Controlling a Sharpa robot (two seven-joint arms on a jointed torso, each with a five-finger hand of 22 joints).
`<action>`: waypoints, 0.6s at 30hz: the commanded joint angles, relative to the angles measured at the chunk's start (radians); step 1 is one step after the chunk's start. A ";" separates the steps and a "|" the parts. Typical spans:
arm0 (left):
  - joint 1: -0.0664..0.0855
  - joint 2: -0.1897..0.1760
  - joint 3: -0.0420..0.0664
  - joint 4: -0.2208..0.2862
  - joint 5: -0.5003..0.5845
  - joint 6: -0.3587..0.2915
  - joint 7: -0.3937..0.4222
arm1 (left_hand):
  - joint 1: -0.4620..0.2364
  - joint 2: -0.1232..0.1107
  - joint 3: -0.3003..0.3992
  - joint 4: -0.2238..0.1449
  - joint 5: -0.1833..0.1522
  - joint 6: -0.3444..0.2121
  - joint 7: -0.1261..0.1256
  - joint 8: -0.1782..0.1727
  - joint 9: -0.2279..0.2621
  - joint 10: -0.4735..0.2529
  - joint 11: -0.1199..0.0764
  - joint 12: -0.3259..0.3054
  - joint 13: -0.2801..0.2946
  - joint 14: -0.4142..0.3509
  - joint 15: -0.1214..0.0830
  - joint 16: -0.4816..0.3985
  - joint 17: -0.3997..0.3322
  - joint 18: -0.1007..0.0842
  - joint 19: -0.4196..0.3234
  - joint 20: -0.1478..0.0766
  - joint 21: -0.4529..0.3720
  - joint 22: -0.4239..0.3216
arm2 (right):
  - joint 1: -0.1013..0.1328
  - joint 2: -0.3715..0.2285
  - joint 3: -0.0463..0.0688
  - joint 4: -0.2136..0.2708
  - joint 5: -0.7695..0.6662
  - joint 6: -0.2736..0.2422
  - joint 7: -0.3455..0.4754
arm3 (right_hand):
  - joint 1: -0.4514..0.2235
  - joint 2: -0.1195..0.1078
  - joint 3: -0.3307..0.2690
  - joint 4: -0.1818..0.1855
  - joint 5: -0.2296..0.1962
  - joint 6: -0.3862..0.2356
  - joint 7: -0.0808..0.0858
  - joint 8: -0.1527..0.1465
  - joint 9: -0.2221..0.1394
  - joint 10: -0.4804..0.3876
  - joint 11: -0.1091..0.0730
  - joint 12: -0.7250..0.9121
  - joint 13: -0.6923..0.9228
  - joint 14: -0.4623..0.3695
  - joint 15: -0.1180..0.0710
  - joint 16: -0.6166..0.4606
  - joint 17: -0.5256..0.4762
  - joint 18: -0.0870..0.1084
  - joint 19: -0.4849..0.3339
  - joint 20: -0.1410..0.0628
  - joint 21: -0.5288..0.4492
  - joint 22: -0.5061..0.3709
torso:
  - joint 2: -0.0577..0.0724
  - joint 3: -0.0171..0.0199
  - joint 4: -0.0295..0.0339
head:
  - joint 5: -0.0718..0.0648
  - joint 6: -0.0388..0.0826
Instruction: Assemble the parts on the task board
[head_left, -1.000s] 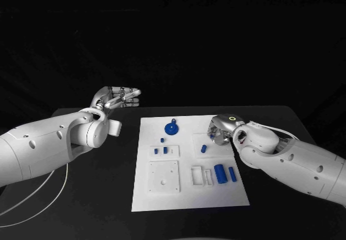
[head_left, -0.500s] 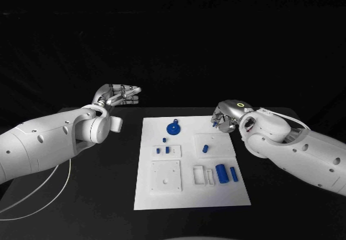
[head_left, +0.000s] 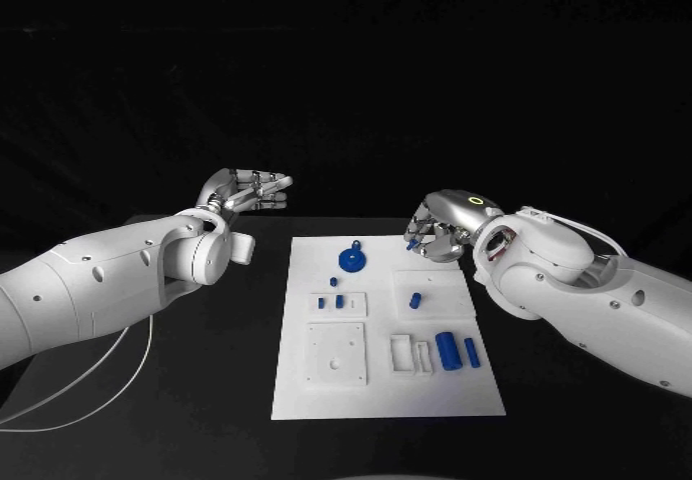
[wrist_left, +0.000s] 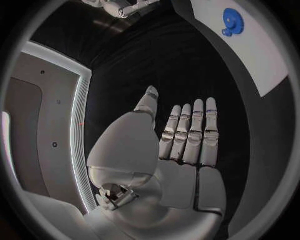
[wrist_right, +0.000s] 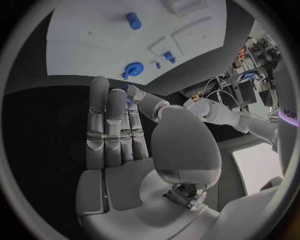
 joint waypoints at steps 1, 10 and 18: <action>-0.002 0.010 0.000 0.000 -0.006 -0.009 0.003 | 0.006 0.006 -0.003 -0.002 0.006 -0.004 0.003 0.001 0.001 0.003 0.004 0.004 -0.001 -0.001 0.001 -0.003 -0.001 0.005 -0.003 0.001 0.002 -0.001 | -0.009 0.013 -0.016 0.023 0.003 -0.004 0.016 | 0.001 0.009 -0.008 -0.001 0.004 0.005 0.001 0.005 0.002 0.024 -0.019 0.007 -0.002 -0.001 -0.005 -0.005 0.001 0.017 0.001 0.000 -0.004 0.002 | -0.005 -0.0027 0.0002 | 0.012 0.001; -0.006 0.036 -0.006 -0.007 -0.006 -0.006 0.001 | 0.006 0.016 -0.009 -0.009 0.007 -0.004 0.002 0.002 0.001 0.004 0.003 0.004 -0.001 -0.001 0.001 -0.003 -0.001 0.005 -0.002 0.000 0.001 -0.001 | -0.023 0.063 -0.104 0.033 -0.057 -0.019 0.028 | -0.001 0.009 -0.004 -0.005 0.004 0.006 0.000 0.005 0.003 0.024 -0.018 0.007 -0.001 0.000 -0.005 -0.005 0.001 0.015 0.003 0.001 -0.008 0.008 | -0.015 -0.0062 0.0029 | 0.043 -0.017; -0.007 0.048 -0.013 -0.010 -0.027 -0.008 0.000 | 0.005 0.019 -0.014 -0.011 0.008 -0.005 0.003 0.002 0.001 0.003 0.003 0.004 -0.001 -0.007 0.003 -0.003 -0.001 0.005 -0.004 0.002 0.000 -0.002 | -0.055 0.102 -0.159 0.021 -0.096 -0.031 0.033 | -0.002 0.009 -0.003 -0.006 0.004 0.006 0.000 0.005 0.004 0.025 -0.018 0.007 -0.001 -0.001 -0.005 -0.006 0.001 0.014 0.004 0.001 -0.010 0.010 | -0.017 -0.0064 0.0016 | 0.061 -0.031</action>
